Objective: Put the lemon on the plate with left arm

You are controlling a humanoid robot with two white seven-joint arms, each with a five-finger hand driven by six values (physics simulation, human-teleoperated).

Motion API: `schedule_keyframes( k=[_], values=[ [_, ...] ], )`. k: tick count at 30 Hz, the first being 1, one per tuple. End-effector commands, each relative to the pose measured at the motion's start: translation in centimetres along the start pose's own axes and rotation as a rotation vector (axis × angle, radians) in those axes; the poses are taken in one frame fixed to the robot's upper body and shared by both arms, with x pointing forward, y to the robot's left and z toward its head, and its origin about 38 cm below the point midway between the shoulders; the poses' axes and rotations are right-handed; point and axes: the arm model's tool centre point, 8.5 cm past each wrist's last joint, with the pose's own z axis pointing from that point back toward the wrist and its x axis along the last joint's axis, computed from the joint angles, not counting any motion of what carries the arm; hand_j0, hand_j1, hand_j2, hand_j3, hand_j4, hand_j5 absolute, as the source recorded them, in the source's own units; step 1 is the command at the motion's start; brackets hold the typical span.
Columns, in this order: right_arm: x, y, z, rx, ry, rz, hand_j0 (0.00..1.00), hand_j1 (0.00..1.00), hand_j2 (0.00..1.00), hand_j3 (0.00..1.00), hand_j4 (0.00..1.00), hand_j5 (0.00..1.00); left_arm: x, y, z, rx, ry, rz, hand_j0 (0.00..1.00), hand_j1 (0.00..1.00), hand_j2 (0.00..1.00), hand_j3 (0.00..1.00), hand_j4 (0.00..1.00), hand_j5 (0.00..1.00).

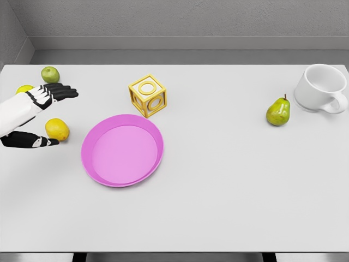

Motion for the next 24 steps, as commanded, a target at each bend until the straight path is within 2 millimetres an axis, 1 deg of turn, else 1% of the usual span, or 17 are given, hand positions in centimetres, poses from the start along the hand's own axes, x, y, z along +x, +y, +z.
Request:
schedule_keyframes(
  k=[1,4,6,7,9,11,12,14,15,16,17,18,19,20,21,22,24],
  values=[
    [0.0,0.0,0.0,-0.002,-0.001,0.003,1.0,1.0,1.0,1.0,1.0,1.0,0.0,0.1,0.0,0.003,0.0,0.004,1.0,1.0,1.0,1.0,1.0,1.0],
    [0.0,0.0,0.0,-0.002,0.002,0.002,1.0,1.0,1.0,1.0,1.0,1.0,-0.1,0.5,0.2,-0.004,0.006,-0.015,1.0,1.0,1.0,1.0,1.0,1.0],
    [0.0,0.0,0.0,-0.002,0.002,0.002,1.0,1.0,1.0,1.0,1.0,1.0,-0.5,0.5,0.4,-0.04,0.028,-0.056,1.0,1.0,1.0,1.0,1.0,1.0],
    [0.0,0.0,0.0,-0.002,0.002,0.002,1.0,1.0,1.0,1.0,1.0,1.0,-0.9,0.9,0.7,-0.045,0.05,-0.092,1.0,1.0,1.0,1.0,1.0,1.0],
    [0.0,0.0,0.0,-0.003,0.002,0.0,1.0,1.0,1.0,1.0,1.0,1.0,-3.2,2.1,2.5,-0.042,0.153,-0.148,1.0,1.0,1.0,1.0,1.0,1.0],
    [0.0,0.0,0.0,-0.002,0.002,0.002,1.0,1.0,1.0,1.0,1.0,1.0,-5.0,1.6,3.7,-0.09,0.226,-0.186,1.0,1.0,1.0,1.0,1.0,1.0],
    [0.0,0.0,0.0,-0.002,0.002,0.002,1.0,1.0,1.0,1.0,1.0,1.0,-5.6,1.1,4.2,-0.105,0.252,-0.177,1.0,1.0,1.0,1.0,1.0,1.0],
    [0.0,0.0,0.0,-0.002,0.002,0.002,1.0,1.0,1.0,1.0,1.0,1.0,-5.7,0.3,4.2,-0.142,0.255,-0.19,1.0,1.0,1.0,1.0,1.0,1.0],
    [0.0,0.0,0.0,-0.002,0.002,0.002,1.0,1.0,1.0,1.0,1.0,1.0,-5.7,0.4,4.3,-0.173,0.259,-0.212,1.0,1.0,1.0,1.0,1.0,1.0],
    [0.0,0.0,0.0,-0.002,0.002,0.002,1.0,1.0,1.0,1.0,1.0,1.0,-5.9,0.5,4.2,-0.214,0.261,-0.24,1.0,1.0,1.0,1.0,1.0,1.0],
    [0.0,0.0,0.0,-0.002,0.002,0.002,1.0,1.0,1.0,1.0,1.0,1.0,-5.9,0.0,4.0,-0.248,0.254,-0.245,1.0,1.0,1.0,1.0,1.0,1.0],
    [0.0,0.0,0.0,-0.002,0.002,0.002,1.0,1.0,1.0,1.0,1.0,1.0,-5.9,0.0,3.5,-0.265,0.247,-0.27,1.0,1.0,1.0,1.0,1.0,1.0],
    [0.0,0.0,0.0,-0.002,0.002,0.002,1.0,1.0,1.0,1.0,1.0,1.0,-5.9,-0.4,1.8,-0.32,0.222,-0.34,1.0,1.0,1.0,1.0,1.0,1.0],
    [0.0,0.0,0.0,-0.002,0.002,0.002,1.0,1.0,1.0,1.0,1.0,1.0,-5.7,-1.0,0.7,-0.345,0.198,-0.356,1.0,1.0,1.0,1.0,1.0,1.0],
    [0.0,0.0,0.0,-0.003,0.002,0.0,1.0,1.0,1.0,1.0,1.0,1.0,-5.3,-1.7,-0.8,-0.365,0.158,-0.363,1.0,1.0,1.0,1.0,1.0,1.0],
    [0.0,0.0,0.0,-0.002,0.002,0.002,1.0,1.0,1.0,1.0,1.0,1.0,-5.3,-2.2,-1.2,-0.397,0.147,-0.361,1.0,1.0,1.0,1.0,1.0,1.0],
    [0.0,0.0,0.0,-0.002,0.002,0.002,1.0,1.0,1.0,1.0,1.0,1.0,-5.5,-1.9,-0.9,-0.446,0.158,-0.383,1.0,1.0,1.0,1.0,1.0,1.0]
  ],
)
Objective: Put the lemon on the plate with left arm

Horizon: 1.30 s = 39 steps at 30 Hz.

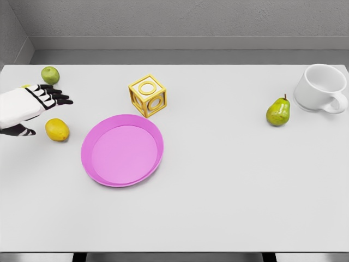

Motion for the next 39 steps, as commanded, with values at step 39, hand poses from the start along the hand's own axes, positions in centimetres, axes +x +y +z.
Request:
schedule_keyframes(
  k=[39],
  values=[
    [0.0,0.0,0.0,0.0,0.0,0.0,1.0,1.0,1.0,1.0,1.0,1.0,-1.1,-6.8,-6.6,-0.202,0.015,0.036,1.0,1.0,1.0,1.0,1.0,1.0]
  ],
)
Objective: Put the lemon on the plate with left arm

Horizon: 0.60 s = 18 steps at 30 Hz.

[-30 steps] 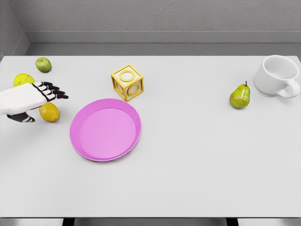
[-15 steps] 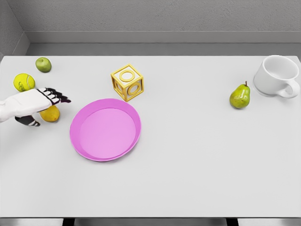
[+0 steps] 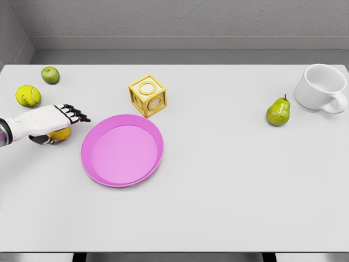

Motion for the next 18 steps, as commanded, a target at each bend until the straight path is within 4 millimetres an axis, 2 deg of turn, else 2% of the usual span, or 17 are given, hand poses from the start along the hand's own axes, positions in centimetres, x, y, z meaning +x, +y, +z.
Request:
schedule_keyframes(
  k=[1,6,8,11,18],
  values=[
    [0.0,0.0,0.0,0.0,0.0,0.0,1.0,1.0,1.0,1.0,1.0,1.0,0.0,-0.1,0.1,-0.003,0.001,0.001,1.0,1.0,1.0,1.0,1.0,1.0],
    [0.0,0.0,0.0,0.0,0.0,0.0,1.0,1.0,1.0,1.0,1.0,1.0,-0.8,-0.1,1.3,-0.018,0.014,-0.003,1.0,1.0,1.0,1.0,1.0,1.0],
    [0.0,0.0,0.0,0.0,0.0,0.0,1.0,1.0,1.0,1.0,1.0,1.0,-0.5,-0.6,1.1,-0.036,0.005,-0.006,1.0,1.0,1.0,1.0,1.0,1.0],
    [0.0,0.0,0.0,0.0,0.0,0.0,1.0,1.0,1.0,1.0,1.0,1.0,-0.5,-0.5,0.9,-0.059,-0.002,-0.031,0.85,0.85,0.85,0.85,0.85,0.85],
    [0.0,0.0,0.0,0.0,0.0,0.0,1.0,1.0,1.0,1.0,1.0,1.0,-0.2,-0.8,0.8,-0.091,-0.013,-0.05,0.71,0.71,0.71,0.71,0.71,0.71]
  ],
)
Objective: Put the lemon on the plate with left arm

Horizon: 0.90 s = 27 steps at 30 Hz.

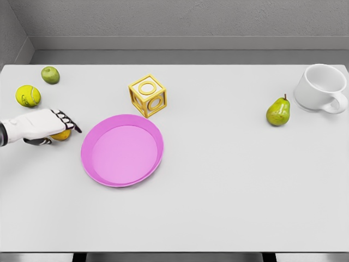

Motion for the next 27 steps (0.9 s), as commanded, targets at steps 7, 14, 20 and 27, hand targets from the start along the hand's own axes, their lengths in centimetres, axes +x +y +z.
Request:
schedule_keyframes(
  k=[7,14,20,27],
  values=[
    [0.0,0.0,0.0,0.0,0.0,0.0,1.0,1.0,1.0,1.0,1.0,1.0,-0.4,0.3,0.4,-0.015,0.008,-0.018,0.42,0.42,0.42,0.42,0.42,0.42],
    [0.0,0.0,0.0,0.0,0.0,-0.002,1.0,1.0,1.0,1.0,1.0,1.0,-0.7,1.8,0.7,0.036,0.008,-0.007,0.37,0.37,0.37,0.37,0.37,0.37],
    [0.0,0.0,0.0,0.0,0.0,0.0,1.0,1.0,1.0,1.0,1.0,1.0,2.0,4.9,0.4,0.133,-0.084,-0.021,0.37,0.37,0.37,0.37,0.37,0.37],
    [0.0,0.0,0.0,0.0,0.0,0.0,1.0,1.0,1.0,1.0,1.0,1.0,6.2,7.3,0.0,0.198,-0.201,-0.085,0.37,0.37,0.37,0.37,0.37,0.37]
  ],
)
